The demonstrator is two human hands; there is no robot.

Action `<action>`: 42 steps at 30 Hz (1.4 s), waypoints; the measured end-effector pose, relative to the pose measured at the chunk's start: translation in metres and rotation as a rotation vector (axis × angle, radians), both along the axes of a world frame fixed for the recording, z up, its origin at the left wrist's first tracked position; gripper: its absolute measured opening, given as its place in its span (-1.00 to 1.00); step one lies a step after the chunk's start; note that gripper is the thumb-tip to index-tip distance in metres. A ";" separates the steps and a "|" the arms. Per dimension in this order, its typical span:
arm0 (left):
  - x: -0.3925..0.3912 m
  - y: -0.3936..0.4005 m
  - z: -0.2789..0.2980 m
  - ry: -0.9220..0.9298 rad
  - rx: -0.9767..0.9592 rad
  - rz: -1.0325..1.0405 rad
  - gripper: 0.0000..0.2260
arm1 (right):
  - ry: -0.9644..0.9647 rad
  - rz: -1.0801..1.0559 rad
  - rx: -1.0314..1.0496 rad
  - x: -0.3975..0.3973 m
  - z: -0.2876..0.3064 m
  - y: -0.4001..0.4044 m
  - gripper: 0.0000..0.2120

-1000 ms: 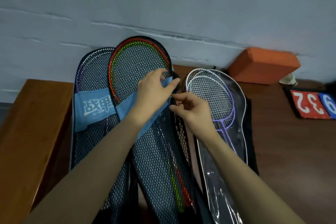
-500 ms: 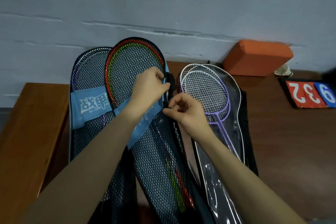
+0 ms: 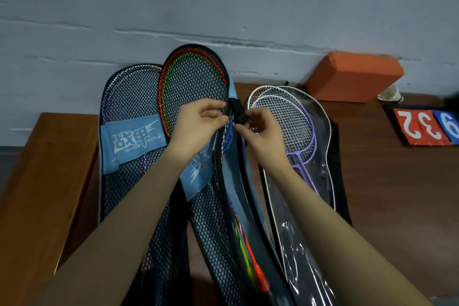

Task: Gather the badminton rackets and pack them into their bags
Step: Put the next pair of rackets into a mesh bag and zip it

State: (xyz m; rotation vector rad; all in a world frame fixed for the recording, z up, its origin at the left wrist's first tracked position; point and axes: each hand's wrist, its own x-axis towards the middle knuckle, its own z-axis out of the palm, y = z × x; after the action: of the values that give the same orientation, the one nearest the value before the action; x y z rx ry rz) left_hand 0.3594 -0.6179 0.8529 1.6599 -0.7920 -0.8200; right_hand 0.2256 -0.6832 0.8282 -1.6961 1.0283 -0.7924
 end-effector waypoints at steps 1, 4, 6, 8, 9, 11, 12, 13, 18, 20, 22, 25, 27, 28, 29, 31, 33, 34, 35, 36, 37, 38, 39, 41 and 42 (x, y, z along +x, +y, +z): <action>0.001 0.001 0.000 0.010 -0.004 -0.005 -0.76 | -0.019 0.029 0.012 0.002 0.001 -0.004 -0.76; 0.001 0.003 -0.003 0.059 -0.028 -0.011 -0.75 | -0.123 0.049 0.066 -0.001 0.009 -0.017 -0.84; 0.001 0.005 -0.004 0.062 -0.050 -0.009 -0.74 | -0.167 0.017 0.070 -0.004 0.016 -0.027 -0.85; 0.000 0.006 -0.004 0.071 -0.077 -0.015 -0.75 | -0.136 0.005 0.056 -0.002 0.018 -0.035 -0.85; -0.001 0.007 -0.003 0.079 -0.089 -0.024 -0.75 | -0.111 -0.007 0.040 0.001 0.018 -0.038 -0.85; -0.002 0.008 0.000 0.077 -0.107 -0.043 -0.75 | -0.107 -0.045 0.019 0.009 0.015 -0.042 -0.85; -0.003 0.009 0.001 0.066 -0.115 -0.048 -0.76 | -0.127 -0.062 0.031 0.014 0.015 -0.043 -0.86; -0.004 0.011 0.002 0.052 -0.124 -0.049 -0.76 | -0.151 -0.073 0.065 0.018 0.014 -0.044 -0.86; -0.001 0.014 0.004 0.073 -0.146 -0.032 -0.76 | -0.235 -0.109 0.147 0.027 0.014 -0.040 -0.95; -0.001 0.013 0.002 0.082 -0.140 -0.021 -0.76 | -0.286 -0.134 0.103 0.023 0.016 -0.035 -0.93; -0.004 0.013 0.000 0.098 -0.140 -0.003 -0.77 | -0.287 -0.099 0.011 0.016 0.015 -0.027 -0.90; -0.008 0.013 0.000 0.123 -0.152 0.022 -0.77 | -0.235 -0.026 -0.061 0.005 0.012 -0.015 -0.89; -0.009 0.014 0.001 0.117 -0.157 0.032 -0.76 | -0.181 0.016 -0.095 0.002 0.012 -0.008 -0.79; -0.010 0.015 0.001 0.111 -0.162 0.038 -0.76 | -0.153 0.034 -0.132 0.002 0.013 -0.006 -0.75; -0.010 0.016 0.002 0.108 -0.167 0.045 -0.76 | -0.125 0.045 -0.175 0.002 0.013 -0.005 -0.73; -0.010 0.018 0.002 0.113 -0.170 0.058 -0.76 | -0.080 0.051 -0.257 0.005 0.016 -0.005 -0.73; -0.010 0.019 0.003 0.122 -0.165 0.058 -0.77 | -0.048 0.039 -0.323 0.010 0.018 -0.006 -0.78; -0.009 0.019 0.003 0.124 -0.160 0.060 -0.77 | -0.035 0.027 -0.348 0.012 0.018 -0.006 -0.81; -0.009 0.019 0.003 0.129 -0.155 0.064 -0.77 | -0.022 0.017 -0.370 0.013 0.017 -0.007 -0.84; -0.009 0.019 0.003 0.139 -0.150 0.073 -0.77 | -0.009 0.009 -0.387 0.014 0.015 -0.007 -0.86; -0.009 0.018 0.003 0.154 -0.148 0.082 -0.77 | -0.001 0.003 -0.396 0.014 0.014 -0.008 -0.88; -0.009 0.018 0.002 0.169 -0.145 0.092 -0.77 | 0.004 0.003 -0.407 0.014 0.013 -0.009 -0.90; -0.009 0.018 0.001 0.181 -0.142 0.100 -0.76 | 0.016 0.009 -0.440 0.014 0.012 -0.010 -0.91; -0.010 0.015 0.000 0.202 -0.141 0.121 -0.76 | 0.074 0.035 -0.575 0.013 0.008 -0.012 -0.89; -0.011 0.014 0.000 0.210 -0.143 0.133 -0.77 | 0.106 0.049 -0.643 0.012 0.006 -0.013 -0.86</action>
State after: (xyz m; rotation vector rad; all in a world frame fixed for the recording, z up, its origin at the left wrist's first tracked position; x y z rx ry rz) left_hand 0.3485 -0.6043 0.8525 1.4559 -0.5747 -0.8097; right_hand 0.2378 -0.6958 0.8340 -2.3148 0.8424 -1.0859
